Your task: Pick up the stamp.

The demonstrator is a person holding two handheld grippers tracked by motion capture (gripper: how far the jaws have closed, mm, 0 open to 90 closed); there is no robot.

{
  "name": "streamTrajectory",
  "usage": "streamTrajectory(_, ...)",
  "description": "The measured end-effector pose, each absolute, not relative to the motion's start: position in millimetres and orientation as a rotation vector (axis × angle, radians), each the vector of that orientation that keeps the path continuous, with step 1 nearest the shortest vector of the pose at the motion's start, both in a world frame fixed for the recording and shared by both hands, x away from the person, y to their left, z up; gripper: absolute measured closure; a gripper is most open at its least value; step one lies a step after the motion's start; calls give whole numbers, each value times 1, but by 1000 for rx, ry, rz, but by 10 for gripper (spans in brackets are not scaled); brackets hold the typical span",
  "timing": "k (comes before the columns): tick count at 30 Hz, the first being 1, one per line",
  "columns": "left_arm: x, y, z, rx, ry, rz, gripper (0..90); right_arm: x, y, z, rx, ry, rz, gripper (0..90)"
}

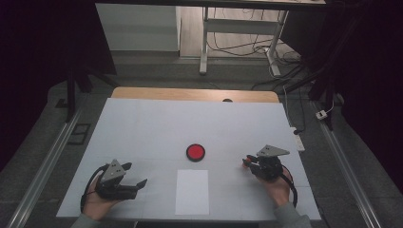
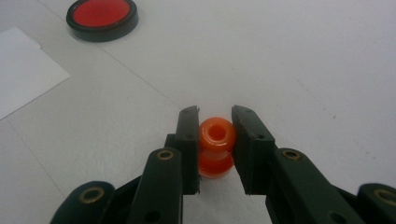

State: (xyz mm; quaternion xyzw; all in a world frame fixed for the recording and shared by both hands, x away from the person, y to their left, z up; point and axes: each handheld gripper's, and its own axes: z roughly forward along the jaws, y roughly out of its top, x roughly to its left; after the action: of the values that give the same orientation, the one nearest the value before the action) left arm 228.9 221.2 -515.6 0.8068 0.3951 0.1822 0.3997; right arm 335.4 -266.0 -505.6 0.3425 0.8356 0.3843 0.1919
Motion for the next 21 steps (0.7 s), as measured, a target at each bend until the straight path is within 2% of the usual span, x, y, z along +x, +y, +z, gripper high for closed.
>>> streamTrajectory(21,231,223,-518,2038,1015,455,169,329,-272,-491,991,2263,1284,719)
